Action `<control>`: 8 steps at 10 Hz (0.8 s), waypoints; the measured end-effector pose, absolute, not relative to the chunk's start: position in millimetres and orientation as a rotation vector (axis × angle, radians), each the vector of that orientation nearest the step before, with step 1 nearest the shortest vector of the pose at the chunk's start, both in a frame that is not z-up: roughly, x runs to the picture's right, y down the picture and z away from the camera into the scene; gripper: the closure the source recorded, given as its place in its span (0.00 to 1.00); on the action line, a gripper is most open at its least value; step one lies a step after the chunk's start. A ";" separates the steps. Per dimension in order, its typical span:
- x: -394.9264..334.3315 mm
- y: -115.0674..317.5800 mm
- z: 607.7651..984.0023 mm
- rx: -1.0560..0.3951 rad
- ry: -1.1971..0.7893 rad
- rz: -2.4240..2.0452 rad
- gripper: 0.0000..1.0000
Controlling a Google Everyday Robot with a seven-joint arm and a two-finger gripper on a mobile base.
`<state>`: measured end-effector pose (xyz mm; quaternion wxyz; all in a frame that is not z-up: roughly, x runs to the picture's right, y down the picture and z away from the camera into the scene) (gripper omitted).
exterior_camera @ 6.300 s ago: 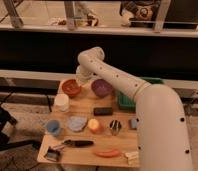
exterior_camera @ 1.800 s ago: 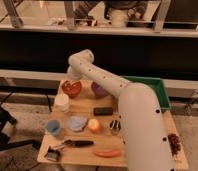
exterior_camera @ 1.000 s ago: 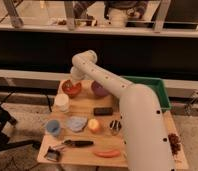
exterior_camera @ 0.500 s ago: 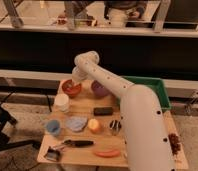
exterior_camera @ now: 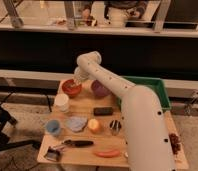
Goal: Place fork in red bowl
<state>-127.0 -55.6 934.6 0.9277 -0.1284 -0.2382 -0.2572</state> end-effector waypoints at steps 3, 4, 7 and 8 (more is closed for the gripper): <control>-139.7 -57.0 931.0 -0.257 -0.497 -0.547 0.53; -141.3 -59.3 929.8 -0.252 -0.500 -0.552 0.43; -163.2 -67.5 924.1 -0.235 -0.524 -0.590 0.20; -167.2 -67.5 924.8 -0.237 -0.530 -0.596 0.20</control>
